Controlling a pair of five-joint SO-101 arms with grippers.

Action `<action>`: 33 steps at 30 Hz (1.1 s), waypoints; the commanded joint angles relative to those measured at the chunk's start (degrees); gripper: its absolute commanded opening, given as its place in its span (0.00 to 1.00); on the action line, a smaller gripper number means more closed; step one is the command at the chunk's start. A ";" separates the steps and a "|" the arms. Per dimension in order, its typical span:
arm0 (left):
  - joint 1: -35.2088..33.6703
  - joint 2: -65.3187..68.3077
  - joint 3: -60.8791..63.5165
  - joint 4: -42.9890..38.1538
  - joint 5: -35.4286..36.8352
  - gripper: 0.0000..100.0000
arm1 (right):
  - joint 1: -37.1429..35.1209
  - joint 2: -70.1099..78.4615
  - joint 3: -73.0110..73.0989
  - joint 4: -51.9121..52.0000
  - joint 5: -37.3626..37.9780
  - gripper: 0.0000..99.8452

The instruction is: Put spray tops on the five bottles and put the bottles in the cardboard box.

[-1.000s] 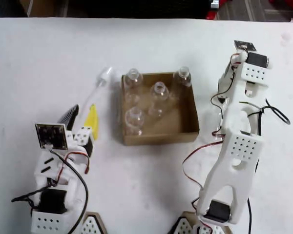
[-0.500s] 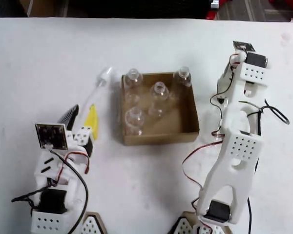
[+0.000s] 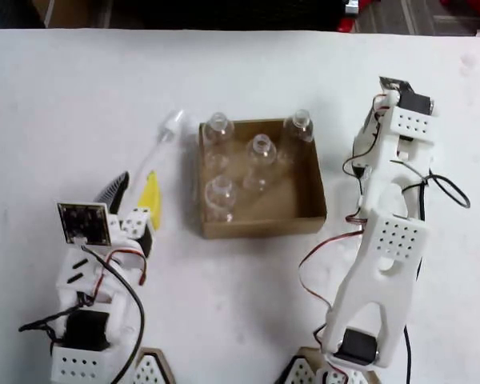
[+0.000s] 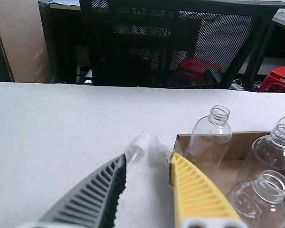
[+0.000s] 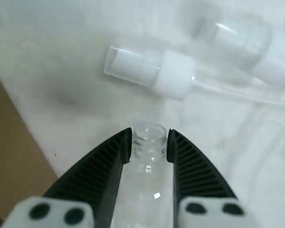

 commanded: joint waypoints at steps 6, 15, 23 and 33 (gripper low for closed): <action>0.84 -0.84 -0.62 -1.14 0.18 0.14 | 0.04 -6.20 -0.79 1.27 -0.53 0.02; 0.84 -0.84 -0.62 -1.23 0.18 0.14 | -0.31 -27.30 -0.09 1.80 -0.44 0.02; 0.84 -0.84 -0.62 -1.41 0.35 0.14 | -1.01 -45.85 7.12 1.98 -0.97 0.02; 0.84 -0.84 -0.62 -1.41 0.26 0.14 | -10.24 -70.02 32.70 -2.68 -0.62 0.02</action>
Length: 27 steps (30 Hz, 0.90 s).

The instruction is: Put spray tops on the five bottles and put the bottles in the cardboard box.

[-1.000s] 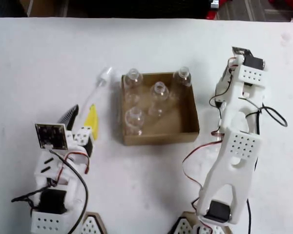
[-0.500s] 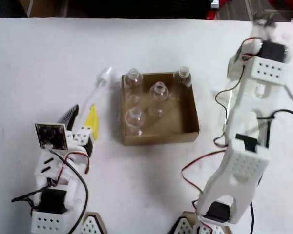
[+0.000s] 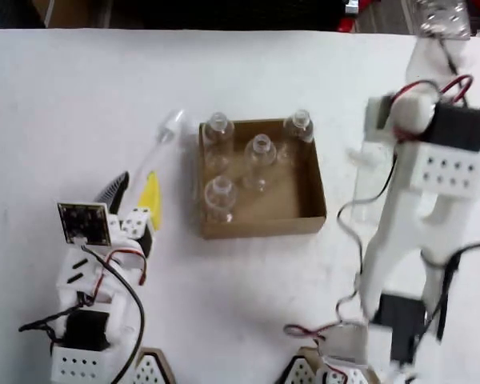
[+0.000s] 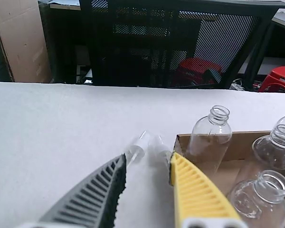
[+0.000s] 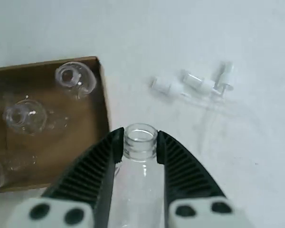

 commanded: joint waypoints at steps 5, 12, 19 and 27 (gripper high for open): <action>0.66 -0.84 -0.62 -1.41 0.26 0.14 | -8.22 -19.74 21.01 -13.23 -0.35 0.02; 0.75 -0.84 -0.62 -1.41 0.26 0.14 | -11.91 -33.80 47.47 -40.66 -0.62 0.02; 0.66 -0.84 -0.62 -1.41 0.26 0.14 | -14.46 -37.76 72.79 -69.58 -0.18 0.02; 0.75 -0.84 -0.62 -1.41 0.18 0.14 | -17.45 -39.96 91.16 -91.82 -0.62 0.02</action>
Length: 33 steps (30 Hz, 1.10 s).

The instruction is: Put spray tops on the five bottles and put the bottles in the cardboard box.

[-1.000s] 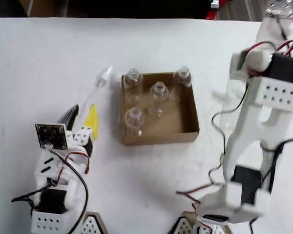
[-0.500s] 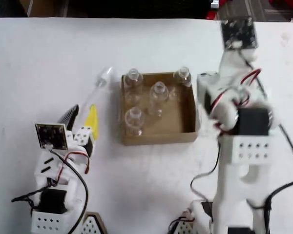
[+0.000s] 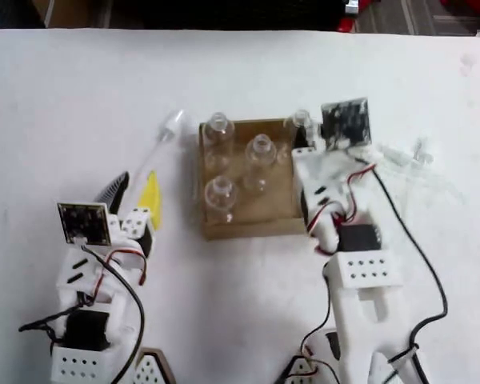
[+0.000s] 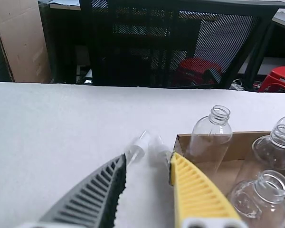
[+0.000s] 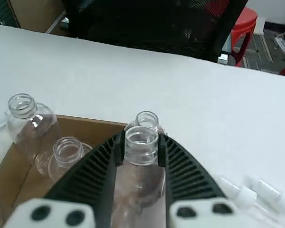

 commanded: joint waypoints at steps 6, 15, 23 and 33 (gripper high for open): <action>0.75 -0.84 -0.53 -1.41 0.18 0.14 | -2.24 -2.77 13.54 -17.10 -0.53 0.01; 0.84 -0.84 -0.53 -1.49 0.18 0.14 | -1.89 -13.93 20.22 -9.27 0.00 0.01; 0.84 -0.84 -0.53 -1.49 0.18 0.14 | 2.42 -25.01 23.03 -0.84 0.09 0.01; 0.84 -0.84 -0.44 -1.49 0.18 0.14 | 3.47 -26.77 23.56 5.49 1.76 0.01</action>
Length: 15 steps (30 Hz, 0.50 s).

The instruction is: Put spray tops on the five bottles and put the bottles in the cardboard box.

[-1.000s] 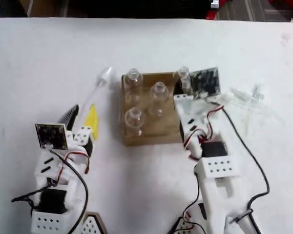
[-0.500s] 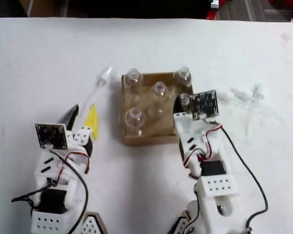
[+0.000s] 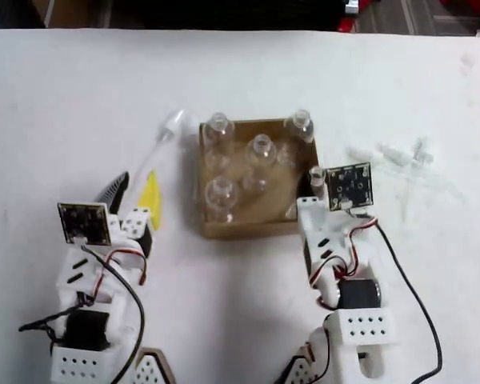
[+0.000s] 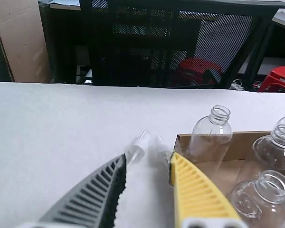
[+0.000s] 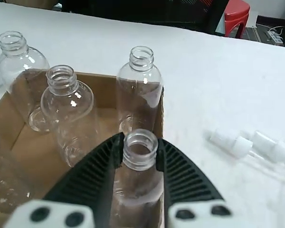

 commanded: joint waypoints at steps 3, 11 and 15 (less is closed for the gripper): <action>0.84 -0.84 -0.44 -1.49 0.18 0.14 | 0.40 -0.84 -0.44 3.30 6.24 0.01; 0.84 -0.84 -0.44 -1.49 0.18 0.14 | -2.33 -0.84 -0.53 4.53 7.30 0.09; 0.84 -0.84 -0.44 -1.49 0.18 0.14 | -2.24 -0.84 -0.44 4.53 7.30 0.15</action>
